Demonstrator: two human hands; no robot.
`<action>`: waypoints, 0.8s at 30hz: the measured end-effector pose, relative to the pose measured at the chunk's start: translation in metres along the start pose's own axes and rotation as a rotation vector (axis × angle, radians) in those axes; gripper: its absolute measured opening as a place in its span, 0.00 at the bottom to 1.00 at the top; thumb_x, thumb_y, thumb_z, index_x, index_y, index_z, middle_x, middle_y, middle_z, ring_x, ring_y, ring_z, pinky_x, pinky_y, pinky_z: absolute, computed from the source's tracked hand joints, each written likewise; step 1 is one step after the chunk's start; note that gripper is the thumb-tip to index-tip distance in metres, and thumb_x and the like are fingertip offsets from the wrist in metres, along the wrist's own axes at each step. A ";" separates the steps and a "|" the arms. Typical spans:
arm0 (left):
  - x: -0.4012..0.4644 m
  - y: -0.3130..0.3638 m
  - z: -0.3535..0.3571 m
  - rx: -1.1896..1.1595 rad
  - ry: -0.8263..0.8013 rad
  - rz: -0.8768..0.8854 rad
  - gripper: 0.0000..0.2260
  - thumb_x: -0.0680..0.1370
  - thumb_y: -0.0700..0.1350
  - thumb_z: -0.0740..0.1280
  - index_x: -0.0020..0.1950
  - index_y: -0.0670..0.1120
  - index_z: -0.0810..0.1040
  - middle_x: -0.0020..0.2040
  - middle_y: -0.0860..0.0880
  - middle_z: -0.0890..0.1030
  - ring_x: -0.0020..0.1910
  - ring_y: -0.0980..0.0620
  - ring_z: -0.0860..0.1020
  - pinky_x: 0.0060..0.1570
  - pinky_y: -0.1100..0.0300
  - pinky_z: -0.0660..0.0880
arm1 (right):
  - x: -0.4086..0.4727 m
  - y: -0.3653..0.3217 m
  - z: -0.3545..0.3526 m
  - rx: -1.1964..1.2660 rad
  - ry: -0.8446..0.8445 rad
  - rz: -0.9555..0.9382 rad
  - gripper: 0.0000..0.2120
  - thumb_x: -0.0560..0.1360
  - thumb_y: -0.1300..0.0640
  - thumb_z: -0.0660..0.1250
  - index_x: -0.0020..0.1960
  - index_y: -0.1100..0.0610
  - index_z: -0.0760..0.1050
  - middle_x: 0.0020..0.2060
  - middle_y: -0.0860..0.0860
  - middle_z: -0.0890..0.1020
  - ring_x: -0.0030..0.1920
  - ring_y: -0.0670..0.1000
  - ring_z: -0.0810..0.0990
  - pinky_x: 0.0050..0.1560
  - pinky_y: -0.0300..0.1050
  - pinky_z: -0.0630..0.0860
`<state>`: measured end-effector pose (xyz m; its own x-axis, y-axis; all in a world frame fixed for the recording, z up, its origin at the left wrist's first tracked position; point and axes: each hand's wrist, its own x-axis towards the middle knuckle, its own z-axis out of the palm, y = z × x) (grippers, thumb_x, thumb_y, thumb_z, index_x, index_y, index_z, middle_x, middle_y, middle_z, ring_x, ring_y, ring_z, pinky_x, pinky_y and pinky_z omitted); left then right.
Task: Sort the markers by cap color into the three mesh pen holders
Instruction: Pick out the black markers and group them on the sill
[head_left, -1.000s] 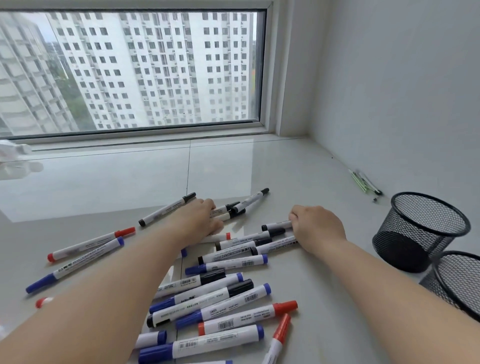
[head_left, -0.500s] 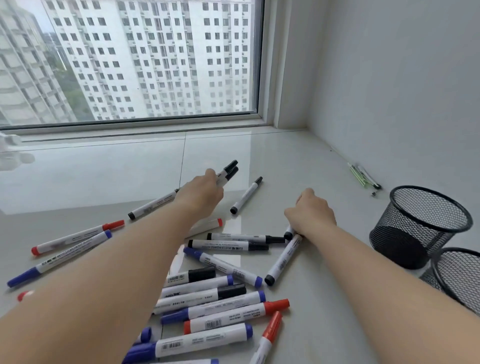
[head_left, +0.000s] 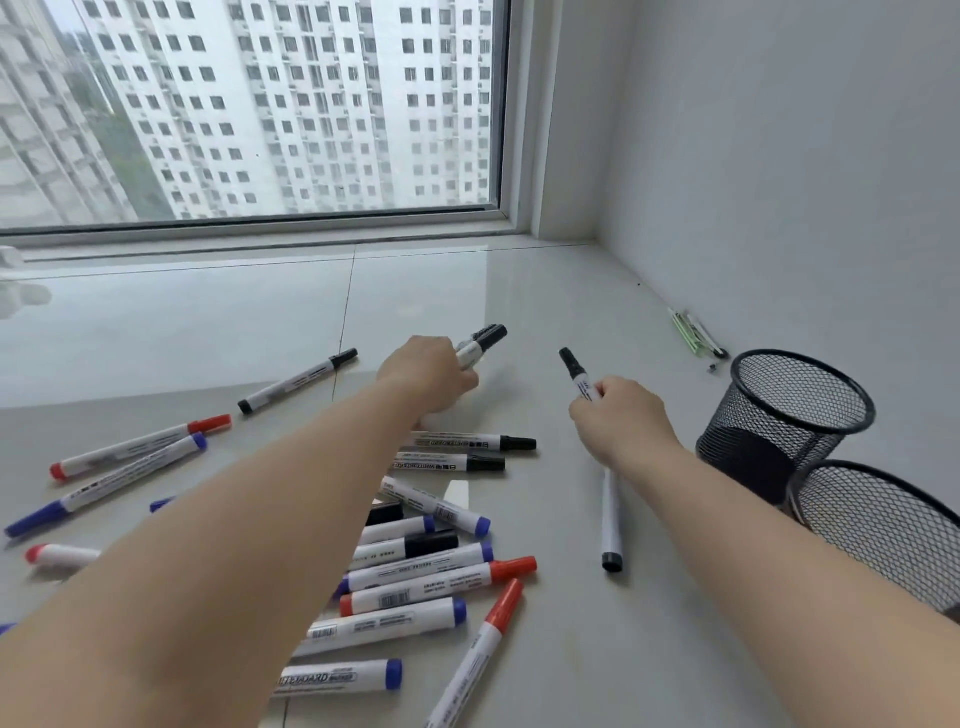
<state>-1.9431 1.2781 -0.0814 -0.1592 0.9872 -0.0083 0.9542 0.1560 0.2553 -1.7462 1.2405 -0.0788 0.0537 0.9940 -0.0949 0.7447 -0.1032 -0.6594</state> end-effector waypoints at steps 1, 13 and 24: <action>-0.005 -0.004 -0.005 -0.023 0.029 0.016 0.10 0.75 0.51 0.62 0.45 0.45 0.68 0.35 0.50 0.68 0.35 0.49 0.70 0.28 0.58 0.62 | -0.006 0.003 0.000 -0.079 0.036 -0.015 0.04 0.73 0.58 0.58 0.40 0.56 0.67 0.37 0.51 0.72 0.35 0.52 0.71 0.31 0.42 0.61; -0.109 -0.062 -0.045 -0.337 0.093 -0.030 0.08 0.76 0.52 0.64 0.43 0.49 0.69 0.36 0.50 0.74 0.30 0.54 0.73 0.27 0.62 0.67 | -0.063 0.011 0.009 -0.332 0.043 0.106 0.13 0.77 0.56 0.57 0.56 0.64 0.71 0.54 0.61 0.79 0.53 0.61 0.77 0.44 0.46 0.67; -0.270 -0.129 -0.075 -0.616 0.194 -0.164 0.07 0.77 0.51 0.62 0.40 0.53 0.68 0.35 0.49 0.74 0.33 0.52 0.73 0.33 0.59 0.73 | -0.187 -0.093 0.045 0.034 -0.075 -0.307 0.04 0.77 0.58 0.56 0.49 0.60 0.66 0.34 0.51 0.71 0.33 0.50 0.69 0.30 0.45 0.63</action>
<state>-2.0423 0.9888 -0.0394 -0.3877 0.9195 0.0652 0.6040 0.2000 0.7715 -1.8558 1.0630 -0.0334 -0.2203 0.9736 0.0590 0.6959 0.1993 -0.6899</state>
